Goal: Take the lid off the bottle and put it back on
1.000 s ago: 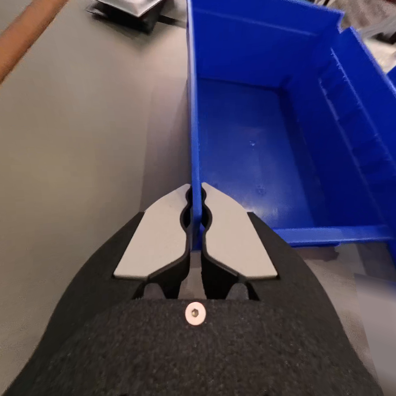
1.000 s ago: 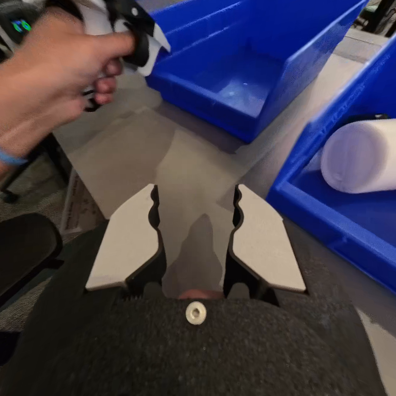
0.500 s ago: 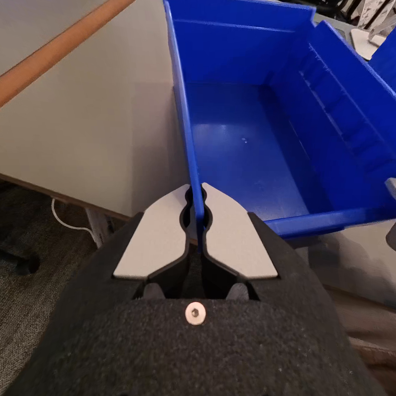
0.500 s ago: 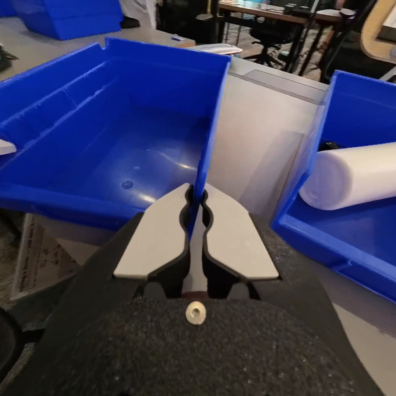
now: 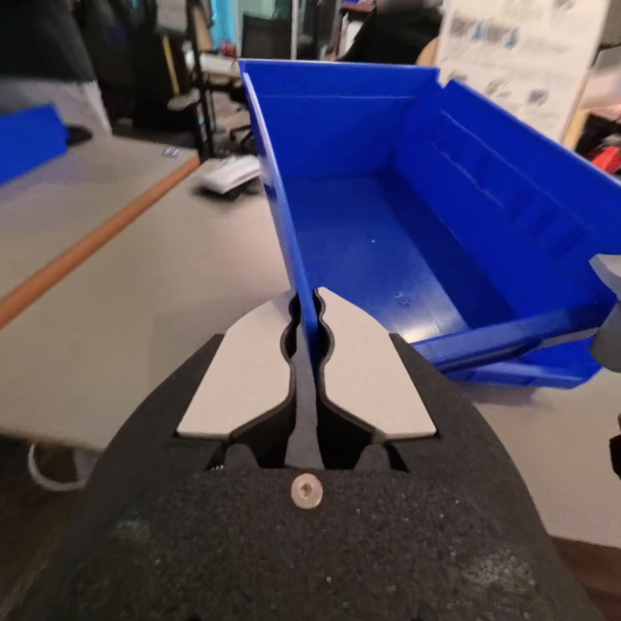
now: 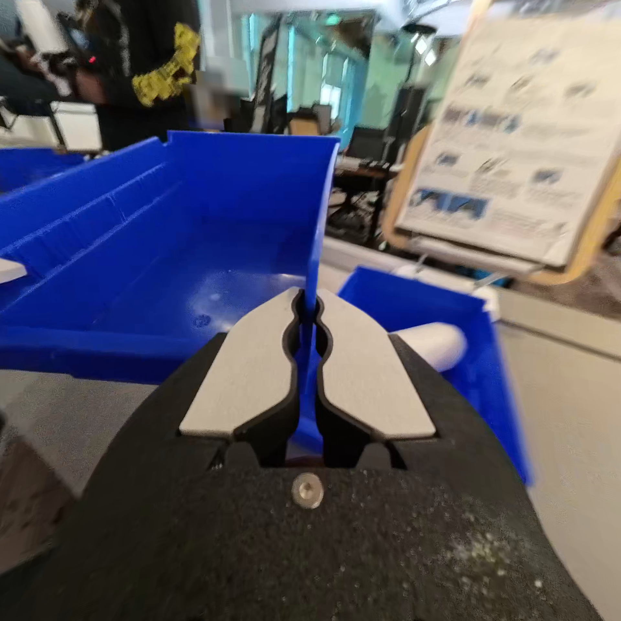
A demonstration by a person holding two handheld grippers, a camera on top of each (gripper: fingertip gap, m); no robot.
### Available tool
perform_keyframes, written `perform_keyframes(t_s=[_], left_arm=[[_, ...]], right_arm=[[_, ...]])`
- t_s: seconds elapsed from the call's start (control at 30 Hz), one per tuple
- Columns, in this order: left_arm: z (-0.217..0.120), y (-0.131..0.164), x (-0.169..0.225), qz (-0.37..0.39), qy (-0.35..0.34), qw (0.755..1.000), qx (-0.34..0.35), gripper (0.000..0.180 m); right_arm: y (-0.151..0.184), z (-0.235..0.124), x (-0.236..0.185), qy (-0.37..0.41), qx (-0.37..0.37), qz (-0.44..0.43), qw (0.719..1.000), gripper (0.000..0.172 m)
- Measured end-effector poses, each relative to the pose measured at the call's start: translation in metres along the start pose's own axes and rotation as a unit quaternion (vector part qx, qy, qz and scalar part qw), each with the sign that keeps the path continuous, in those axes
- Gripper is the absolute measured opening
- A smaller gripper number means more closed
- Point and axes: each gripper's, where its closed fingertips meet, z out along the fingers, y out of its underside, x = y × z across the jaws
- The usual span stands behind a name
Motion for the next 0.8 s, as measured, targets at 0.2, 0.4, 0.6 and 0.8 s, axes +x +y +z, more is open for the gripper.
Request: perform_keyframes(t_s=[0.2,0.4,0.6,0.8], left_arm=[[0.045,-0.057,0.168,0.044,0.115,0.992,0.032,0.005],[0.109,-0.006,0.357,0.079,0.187,0.979,-0.007,0.009],[0.135,0.104,0.486,0.128,0.225,0.962,-0.082,0.012],[0.142,0.172,0.524,0.127,0.243,0.954,-0.122,0.014]], right_arm=[[-0.056,-0.051,0.161,0.131,0.059,0.017,0.989,0.003],[0.006,-0.087,0.350,0.228,-0.010,0.051,0.972,0.003],[0.127,-0.136,0.474,0.229,-0.082,0.112,0.963,0.002],[0.200,-0.161,0.512,0.251,-0.171,0.101,0.947,0.004]])
